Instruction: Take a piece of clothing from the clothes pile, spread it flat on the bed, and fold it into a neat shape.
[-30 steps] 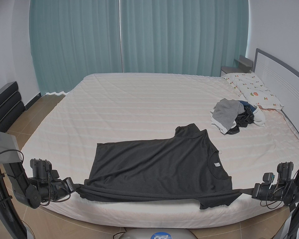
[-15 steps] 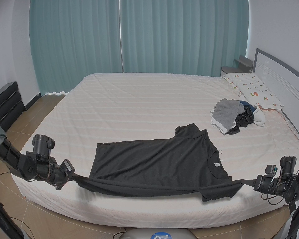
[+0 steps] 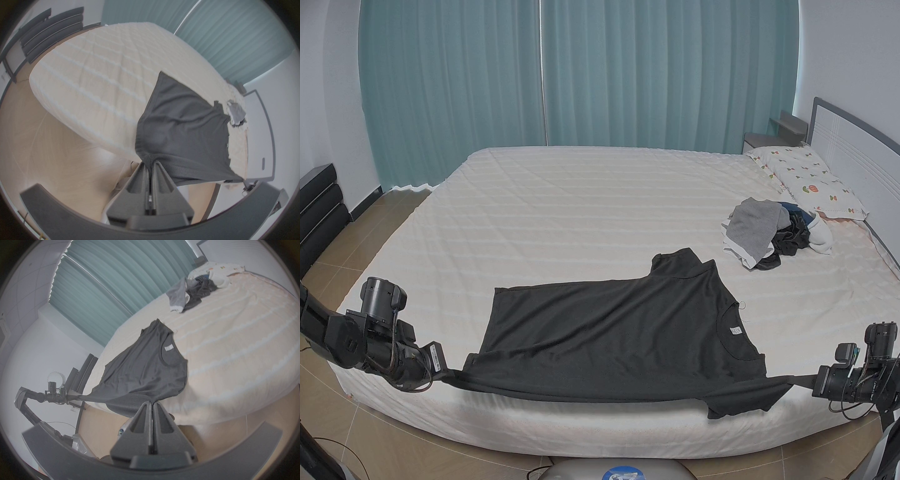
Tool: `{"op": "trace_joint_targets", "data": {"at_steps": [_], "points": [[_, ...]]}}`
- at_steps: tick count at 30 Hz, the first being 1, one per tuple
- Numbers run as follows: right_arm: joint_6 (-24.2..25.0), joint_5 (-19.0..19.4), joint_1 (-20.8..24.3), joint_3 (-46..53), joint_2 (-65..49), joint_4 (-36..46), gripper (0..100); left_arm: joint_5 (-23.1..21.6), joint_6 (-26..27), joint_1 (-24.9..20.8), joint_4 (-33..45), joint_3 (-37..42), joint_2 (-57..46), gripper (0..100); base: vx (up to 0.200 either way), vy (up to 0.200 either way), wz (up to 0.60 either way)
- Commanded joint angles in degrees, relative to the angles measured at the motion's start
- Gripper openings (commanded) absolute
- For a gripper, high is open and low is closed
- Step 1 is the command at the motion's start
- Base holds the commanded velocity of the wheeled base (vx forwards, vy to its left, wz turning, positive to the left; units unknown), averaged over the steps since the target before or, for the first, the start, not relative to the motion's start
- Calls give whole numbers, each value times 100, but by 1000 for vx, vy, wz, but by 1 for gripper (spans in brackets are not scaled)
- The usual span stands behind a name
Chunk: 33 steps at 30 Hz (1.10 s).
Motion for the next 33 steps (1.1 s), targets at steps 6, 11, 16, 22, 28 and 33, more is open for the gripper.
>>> {"op": "trace_joint_targets", "data": {"at_steps": [6, 11, 16, 22, 28, 33], "points": [[-328, -4, 56, 123, -226, 750, 0, 198, 443, -11, 271, 222, 13, 0, 0, 0, 0], [-503, -4, 65, 123, -481, 1339, 0, 286, 1111, -11, 579, 477, -83, 0, 0, 0, 0], [-961, -30, 48, 123, -587, 1849, 0, 427, 1313, -11, 781, 503, -92, 0, 0, 0, 0], [-1198, -30, 21, 123, -886, 2332, 0, 471, 1735, -11, 1009, 670, -110, 0, 0, 0, 0], [-1198, -12, 39, 114, -850, 2262, 0, 435, 1718, -2, 1009, 609, -101, 0, 0, 0, 0], [-1084, 49, 74, -290, -833, 2235, 0, 181, 768, 16, 930, 55, -39, 0, 0, 0, 0]]}}
